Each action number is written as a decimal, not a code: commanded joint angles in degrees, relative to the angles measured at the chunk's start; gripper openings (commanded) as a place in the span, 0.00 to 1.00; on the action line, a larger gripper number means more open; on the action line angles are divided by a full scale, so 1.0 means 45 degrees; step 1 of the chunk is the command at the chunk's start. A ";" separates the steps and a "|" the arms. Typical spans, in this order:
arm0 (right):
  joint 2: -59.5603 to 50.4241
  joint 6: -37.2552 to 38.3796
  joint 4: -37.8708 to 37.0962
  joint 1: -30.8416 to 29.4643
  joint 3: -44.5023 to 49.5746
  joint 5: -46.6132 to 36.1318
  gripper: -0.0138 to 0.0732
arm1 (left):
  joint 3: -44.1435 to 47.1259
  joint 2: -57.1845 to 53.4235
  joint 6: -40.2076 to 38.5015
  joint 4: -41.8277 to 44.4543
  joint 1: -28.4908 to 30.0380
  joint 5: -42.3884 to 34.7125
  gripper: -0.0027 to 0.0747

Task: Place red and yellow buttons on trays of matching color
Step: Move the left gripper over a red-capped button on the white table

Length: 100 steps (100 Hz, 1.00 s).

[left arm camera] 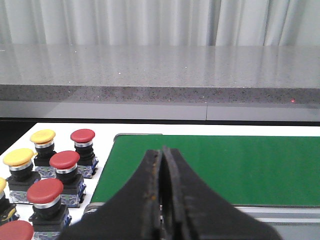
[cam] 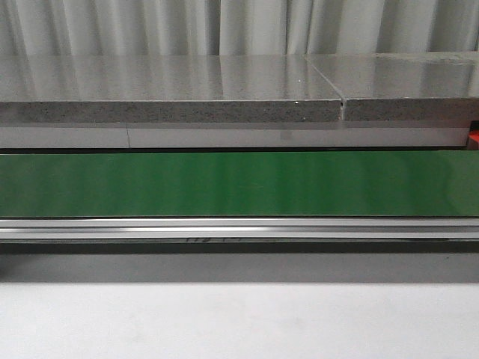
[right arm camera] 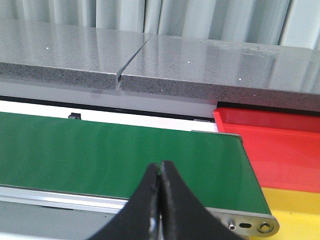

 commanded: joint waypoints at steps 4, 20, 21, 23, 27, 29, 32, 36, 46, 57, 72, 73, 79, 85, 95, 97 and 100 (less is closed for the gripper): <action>-0.0218 0.0007 -0.0122 -0.0022 -0.0129 -0.1092 0.08 | 0.0404 -0.0492 -0.0095 -0.0009 0.0018 -0.1077 0.01; -0.0218 0.0007 -0.0122 -0.0022 -0.0129 -0.1092 0.08 | 0.0404 -0.0492 -0.0095 -0.0009 0.0018 -0.1077 0.01; -0.0218 0.0007 -0.0122 -0.0022 -0.0129 -0.1092 0.08 | 0.0404 -0.0492 -0.0095 -0.0009 0.0018 -0.1077 0.01; -0.0218 0.0007 -0.0122 -0.0022 -0.0129 -0.1092 0.08 | 0.0404 -0.0492 -0.0095 -0.0009 0.0018 -0.1077 0.01; -0.0218 0.0007 -0.0122 -0.0022 -0.0129 -0.1092 0.08 | 0.0352 -0.0492 -0.0095 -0.0009 0.0018 -0.1110 0.01; -0.0218 0.0007 -0.0122 -0.0022 -0.0129 -0.1092 0.08 | 0.0278 -0.0492 -0.0095 -0.0009 0.0018 -0.1210 0.01; -0.0218 0.0007 -0.0122 -0.0022 -0.0129 -0.1092 0.08 | 0.0169 -0.0492 -0.0095 0.0042 0.0018 -0.1142 0.01; -0.0218 0.0007 -0.0122 -0.0022 -0.0129 -0.1092 0.08 | -0.0067 -0.0492 -0.0095 0.0042 0.0018 -0.1049 0.01; -0.0218 0.0007 -0.0122 -0.0022 -0.0129 -0.1092 0.08 | -0.0945 -0.0084 -0.0095 0.0042 0.0018 -0.0317 0.01; -0.0218 0.0007 -0.0122 -0.0022 -0.0129 -0.1092 0.08 | -0.2261 0.1018 -0.0095 0.0042 0.0018 0.0732 0.01; -0.0218 0.0007 -0.0122 -0.0022 -0.0129 -0.1092 0.08 | -0.4359 0.3228 -0.0095 -0.0469 0.0018 0.1859 0.01; -0.0218 0.0007 -0.0122 -0.0022 -0.0129 -0.1092 0.08 | -0.4469 0.3456 -0.0095 -0.0469 0.0018 0.2002 0.01; -0.0218 0.0007 -0.0122 -0.0022 -0.0129 -0.1092 0.08 | -0.5478 0.4379 -0.0095 -0.0469 0.0018 0.2697 0.01; -0.0218 0.0007 -0.0122 -0.0022 -0.0129 -0.1092 0.08 | -0.6461 0.5381 -0.0095 -0.0469 0.0018 0.3642 0.01; -0.0218 0.0007 -0.0122 -0.0022 -0.0129 -0.1092 0.08 | -0.7810 0.6777 -0.0095 -0.0469 0.0018 0.5206 0.01; -0.0218 0.0007 -0.0122 -0.0022 -0.0129 -0.1092 0.08 | -0.8039 0.7038 -0.0095 -0.0469 0.0018 0.5470 0.01; -0.0218 0.0007 -0.0122 -0.0022 -0.0129 -0.1092 0.08 | -0.8302 0.7362 -0.0095 -0.0469 0.0018 0.5760 0.01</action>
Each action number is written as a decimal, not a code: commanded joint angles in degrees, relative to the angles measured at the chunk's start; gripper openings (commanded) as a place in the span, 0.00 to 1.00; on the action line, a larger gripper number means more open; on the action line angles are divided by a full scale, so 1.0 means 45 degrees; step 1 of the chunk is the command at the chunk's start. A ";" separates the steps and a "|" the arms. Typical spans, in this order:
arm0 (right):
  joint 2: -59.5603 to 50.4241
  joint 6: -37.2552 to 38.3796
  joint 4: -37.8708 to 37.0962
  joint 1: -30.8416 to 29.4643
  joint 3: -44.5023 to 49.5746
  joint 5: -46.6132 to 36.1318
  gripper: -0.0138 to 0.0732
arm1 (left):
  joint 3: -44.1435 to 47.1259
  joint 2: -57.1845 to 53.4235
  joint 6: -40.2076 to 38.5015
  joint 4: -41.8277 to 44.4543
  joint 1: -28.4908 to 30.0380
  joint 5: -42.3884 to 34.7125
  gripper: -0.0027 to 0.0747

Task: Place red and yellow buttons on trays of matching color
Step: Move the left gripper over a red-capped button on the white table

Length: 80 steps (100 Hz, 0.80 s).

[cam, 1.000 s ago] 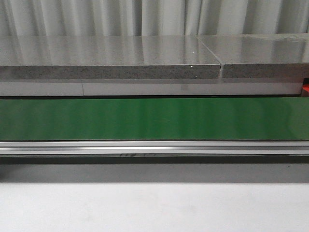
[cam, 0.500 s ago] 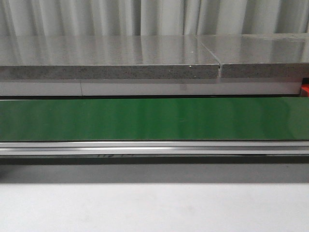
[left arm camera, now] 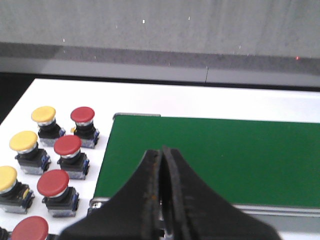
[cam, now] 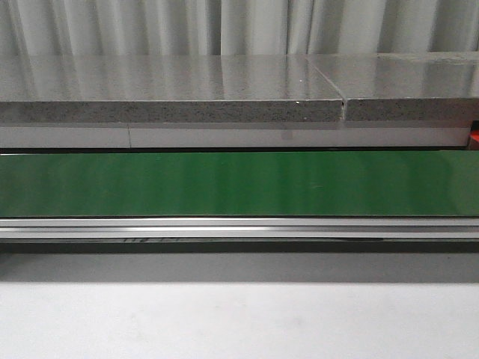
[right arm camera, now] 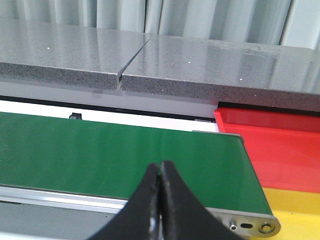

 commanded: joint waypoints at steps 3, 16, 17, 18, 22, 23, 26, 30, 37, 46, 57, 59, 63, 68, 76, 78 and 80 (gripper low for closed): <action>-0.0218 0.0007 -0.0122 -0.0022 -0.0129 -0.1092 0.08 | -0.1511 0.1498 -0.0095 -0.0136 0.0018 0.0610 0.01; -0.0218 0.0007 -0.0122 -0.0022 -0.0129 -0.1092 0.08 | -0.1842 0.2529 -0.0095 -0.0136 0.0018 0.0675 0.01; -0.0218 0.0007 -0.0122 -0.0022 -0.0129 -0.1092 0.08 | -0.1842 0.2618 -0.0095 -0.0136 0.0018 0.0675 0.01; -0.0218 0.0007 -0.0122 -0.0022 -0.0129 -0.1092 0.08 | -0.1842 0.2662 -0.0095 -0.0136 0.0018 0.0675 0.01; -0.0218 0.0007 -0.0122 -0.0022 -0.0129 -0.1092 0.08 | -0.1842 0.2913 -0.0095 -0.0136 0.0018 0.0705 0.01; -0.0218 0.0007 -0.0122 -0.0022 -0.0129 -0.1092 0.08 | -0.1842 0.2953 -0.0095 -0.0136 0.0018 0.0705 0.01; -0.0218 0.0007 -0.0122 -0.0022 -0.0129 -0.1092 0.08 | -0.1842 0.3139 -0.0095 -0.0136 0.0018 0.0705 0.01; -0.0218 0.0007 -0.0122 -0.0022 -0.0129 -0.1092 0.08 | -0.1842 0.3309 -0.0095 -0.0136 0.0018 0.0723 0.01; -0.0218 0.0007 -0.0122 -0.0022 -0.0129 -0.1092 0.08 | -0.1842 0.3603 -0.0095 -0.0209 0.0018 0.0723 0.01; -0.0218 0.0007 -0.0122 -0.0022 -0.0129 -0.1092 0.08 | -0.1842 0.3888 -0.0095 -0.0418 0.0018 0.0799 0.09; -0.0218 0.0007 -0.0122 -0.0022 -0.0129 -0.1092 0.08 | -0.1842 0.4043 -0.0095 -0.0418 0.0018 0.1153 0.41; -0.0218 0.0007 -0.0122 -0.0022 -0.0129 -0.1092 0.08 | -0.1842 0.4048 -0.0095 -0.0418 0.0018 0.1192 0.49; -0.0218 0.0007 -0.0122 -0.0022 -0.0129 -0.1092 0.08 | -0.1842 0.4078 -0.0095 -0.0418 0.0018 0.1281 0.64; -0.0218 0.0007 -0.0122 -0.0022 -0.0129 -0.1092 0.08 | -0.1842 0.4132 -0.0119 -0.0418 0.0018 0.1305 0.78; -0.0218 0.0007 -0.0122 -0.0022 -0.0129 -0.1092 0.08 | -0.1842 0.4132 -0.0194 -0.0801 0.0018 0.1305 0.88; -0.0218 0.0007 -0.0122 -0.0022 -0.0129 -0.1092 0.08 | -0.1842 0.4132 -0.0194 -0.0899 0.0018 0.1337 0.90; -0.0218 0.0007 -0.0122 -0.0022 -0.0129 -0.1092 0.08 | -0.1842 0.4132 -0.0194 -0.0930 0.0018 0.1335 0.90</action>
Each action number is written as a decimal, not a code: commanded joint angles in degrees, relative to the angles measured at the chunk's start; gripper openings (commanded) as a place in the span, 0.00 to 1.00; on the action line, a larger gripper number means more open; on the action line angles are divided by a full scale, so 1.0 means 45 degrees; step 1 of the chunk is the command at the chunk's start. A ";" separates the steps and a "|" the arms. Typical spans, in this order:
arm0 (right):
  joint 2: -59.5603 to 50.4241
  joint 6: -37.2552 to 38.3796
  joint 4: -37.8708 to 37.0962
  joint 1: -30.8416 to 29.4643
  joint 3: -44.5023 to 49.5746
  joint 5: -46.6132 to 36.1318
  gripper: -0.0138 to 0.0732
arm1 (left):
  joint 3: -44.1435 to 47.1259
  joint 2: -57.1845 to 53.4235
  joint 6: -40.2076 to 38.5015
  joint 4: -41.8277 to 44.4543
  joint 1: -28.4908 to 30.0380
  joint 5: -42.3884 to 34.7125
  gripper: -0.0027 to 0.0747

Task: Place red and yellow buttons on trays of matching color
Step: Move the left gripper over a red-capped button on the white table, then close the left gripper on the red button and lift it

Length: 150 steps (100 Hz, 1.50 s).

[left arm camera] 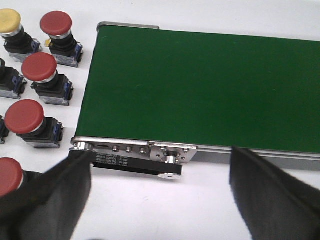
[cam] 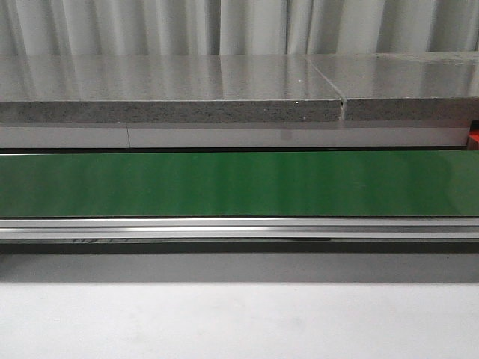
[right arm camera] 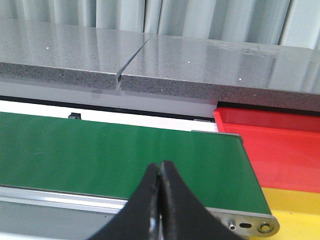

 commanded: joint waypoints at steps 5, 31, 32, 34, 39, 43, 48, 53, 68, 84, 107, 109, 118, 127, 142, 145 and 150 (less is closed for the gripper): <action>-0.0218 0.0007 -0.0122 -0.0022 -0.0129 -0.1092 0.08 | -0.0480 -0.0004 -0.0410 -0.0431 0.0018 -0.0461 0.89; -0.0218 0.0007 -0.0122 -0.0022 -0.0129 -0.1092 0.08 | -0.0480 -0.0004 -0.4577 0.1779 0.1326 0.0645 0.89; -0.0218 0.0007 -0.0122 -0.0022 -0.0129 -0.1092 0.08 | -0.0480 -0.0004 -0.4649 0.1893 0.1443 0.0645 0.89; -0.0218 0.0007 -0.0122 -0.0022 -0.0129 -0.1092 0.08 | -0.0480 -0.0004 -0.4686 0.1961 0.1626 0.0659 0.89; -0.0218 0.0007 -0.0122 -0.0022 -0.0129 -0.1092 0.08 | -0.0480 -0.0004 -0.4747 0.2016 0.2095 0.0659 0.89; -0.0218 0.0007 -0.0122 -0.0022 -0.0129 -0.1092 0.08 | -0.0480 0.0000 -0.4747 0.1990 0.2439 0.0659 0.89; -0.0218 0.0007 -0.0122 -0.0022 -0.0129 -0.1092 0.08 | -0.0480 0.0087 -0.4747 0.1965 0.2927 0.0659 0.89; -0.0218 0.0007 -0.0122 -0.0022 -0.0129 -0.1092 0.08 | -0.0480 0.0260 -0.4747 0.1943 0.3491 0.0659 0.89; -0.0218 0.0007 -0.0122 -0.0022 -0.0129 -0.1092 0.08 | -0.0480 0.1268 -0.4747 0.1742 0.4578 0.0288 0.89; -0.0218 0.0007 -0.0122 -0.0022 -0.0129 -0.1092 0.08 | -0.0480 0.2770 -0.4747 0.1654 0.5278 -0.0110 0.89; -0.0218 0.0007 -0.0122 -0.0022 -0.0129 -0.1092 0.08 | -0.0500 0.4685 -0.4747 0.1496 0.5851 -0.0916 0.89; -0.0218 0.0007 -0.0122 -0.0022 -0.0129 -0.1092 0.08 | -0.0500 0.4850 -0.4747 0.1497 0.5851 -0.0976 0.89; -0.0218 0.0007 -0.0122 -0.0022 -0.0129 -0.1092 0.08 | -0.0500 0.5510 -0.4747 0.1497 0.5851 -0.1214 0.89; -0.0218 0.0007 -0.0122 -0.0022 -0.0129 -0.1092 0.08 | -0.0500 0.6127 -0.4747 0.1497 0.5851 -0.1527 0.89; -0.0218 0.0007 -0.0122 -0.0022 -0.0129 -0.1092 0.08 | -0.0500 0.6909 -0.4747 0.1444 0.5851 -0.2120 0.89; -0.0218 0.0007 -0.0122 -0.0022 -0.0129 -0.1092 0.08 | -0.0500 0.7043 -0.4747 0.1411 0.5851 -0.2241 0.89; -0.0218 0.0007 -0.0122 -0.0022 -0.0129 -0.1092 0.08 | -0.0500 0.7202 -0.4747 0.1363 0.5851 -0.2403 0.89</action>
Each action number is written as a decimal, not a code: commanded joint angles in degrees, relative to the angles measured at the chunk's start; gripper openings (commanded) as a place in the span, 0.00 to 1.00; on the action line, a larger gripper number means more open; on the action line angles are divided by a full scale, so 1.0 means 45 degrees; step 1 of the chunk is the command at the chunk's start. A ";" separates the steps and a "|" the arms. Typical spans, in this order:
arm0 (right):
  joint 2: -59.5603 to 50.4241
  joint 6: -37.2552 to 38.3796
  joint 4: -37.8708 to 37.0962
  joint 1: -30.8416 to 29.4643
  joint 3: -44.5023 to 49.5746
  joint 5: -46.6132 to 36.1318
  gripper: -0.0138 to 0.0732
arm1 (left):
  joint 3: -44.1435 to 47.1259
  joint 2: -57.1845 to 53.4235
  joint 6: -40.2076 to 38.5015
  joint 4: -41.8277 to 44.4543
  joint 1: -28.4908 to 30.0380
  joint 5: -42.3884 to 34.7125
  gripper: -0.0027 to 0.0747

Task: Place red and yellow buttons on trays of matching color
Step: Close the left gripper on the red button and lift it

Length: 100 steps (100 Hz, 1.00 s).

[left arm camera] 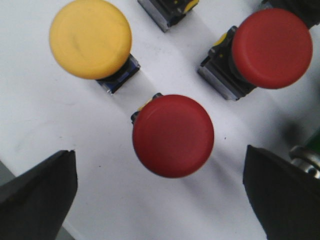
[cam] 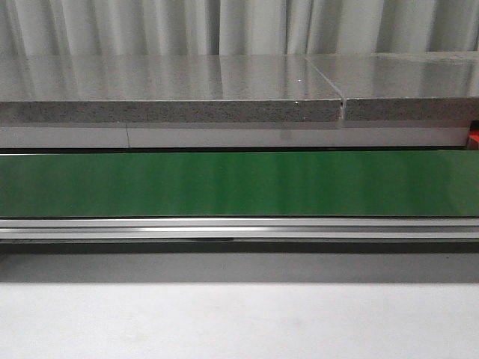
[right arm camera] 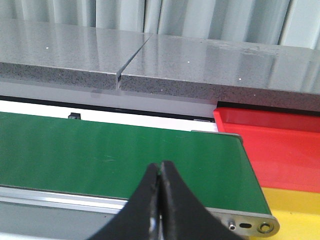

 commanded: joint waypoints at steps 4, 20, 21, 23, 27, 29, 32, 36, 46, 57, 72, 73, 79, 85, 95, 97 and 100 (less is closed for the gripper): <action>-0.0218 0.0007 -0.0122 -0.0022 -0.0129 -0.1092 0.08 | -0.0373 0.0090 -0.0119 -0.0172 0.0035 -0.0948 0.89; -0.0218 0.0007 -0.0122 -0.0022 -0.0129 -0.1092 0.08 | -0.0373 0.0318 -0.0119 -0.0295 0.0035 -0.1528 0.89; -0.0218 0.0007 -0.0122 -0.0022 -0.0129 -0.1092 0.08 | -0.0373 0.0318 -0.0119 -0.0320 0.0035 -0.1565 0.89; -0.0218 0.0007 -0.0122 -0.0022 -0.0129 -0.1092 0.08 | -0.0373 0.0318 -0.0119 -0.0320 0.0035 -0.1576 0.89; -0.0218 0.0007 -0.0122 -0.0022 -0.0129 -0.1092 0.08 | -0.0373 0.0318 -0.0119 -0.0320 0.0035 -0.1611 0.89; -0.0218 0.0007 -0.0122 -0.0022 -0.0129 -0.1092 0.08 | -0.0373 0.0318 -0.0119 -0.0320 0.0035 -0.1663 0.89; -0.0218 0.0007 -0.0122 -0.0022 -0.0129 -0.1092 0.08 | -0.0373 0.0318 -0.0119 -0.0320 0.0035 -0.1687 0.89; -0.0218 0.0007 -0.0122 -0.0022 -0.0129 -0.1092 0.08 | -0.0373 0.0318 -0.0119 -0.0320 0.0035 -0.1746 0.89; -0.0218 0.0007 -0.0122 -0.0022 -0.0129 -0.1092 0.08 | -0.0373 0.0318 -0.0119 -0.0320 0.0035 -0.1772 0.88; -0.0218 0.0007 -0.0122 -0.0022 -0.0129 -0.1092 0.08 | -0.0373 0.0318 -0.0119 -0.0320 0.0035 -0.1656 0.81; -0.0218 0.0007 -0.0122 -0.0022 -0.0129 -0.1092 0.08 | -0.0373 0.0318 -0.0119 -0.0320 0.0035 -0.1491 0.61; -0.0218 0.0007 -0.0122 -0.0022 -0.0129 -0.1092 0.08 | -0.0373 0.0318 -0.0119 -0.0320 0.0035 -0.1460 0.60; -0.0218 0.0007 -0.0122 -0.0022 -0.0129 -0.1092 0.08 | -0.0373 0.0318 -0.0119 -0.0320 0.0035 -0.1319 0.49; -0.0218 0.0007 -0.0122 -0.0022 -0.0129 -0.1092 0.08 | -0.0373 0.0318 -0.0119 -0.0320 0.0035 -0.1192 0.38; -0.0218 0.0007 -0.0122 -0.0022 -0.0129 -0.1092 0.08 | -0.0373 0.0318 -0.0119 -0.0320 0.0035 -0.1158 0.23; -0.0218 0.0007 -0.0122 -0.0022 -0.0129 -0.1092 0.08 | -0.0373 0.0318 -0.0119 -0.0320 0.0035 -0.1158 0.20; -0.0218 0.0007 -0.0122 -0.0022 -0.0129 -0.1092 0.08 | -0.0373 0.0318 -0.0119 -0.0320 0.0035 -0.1108 0.17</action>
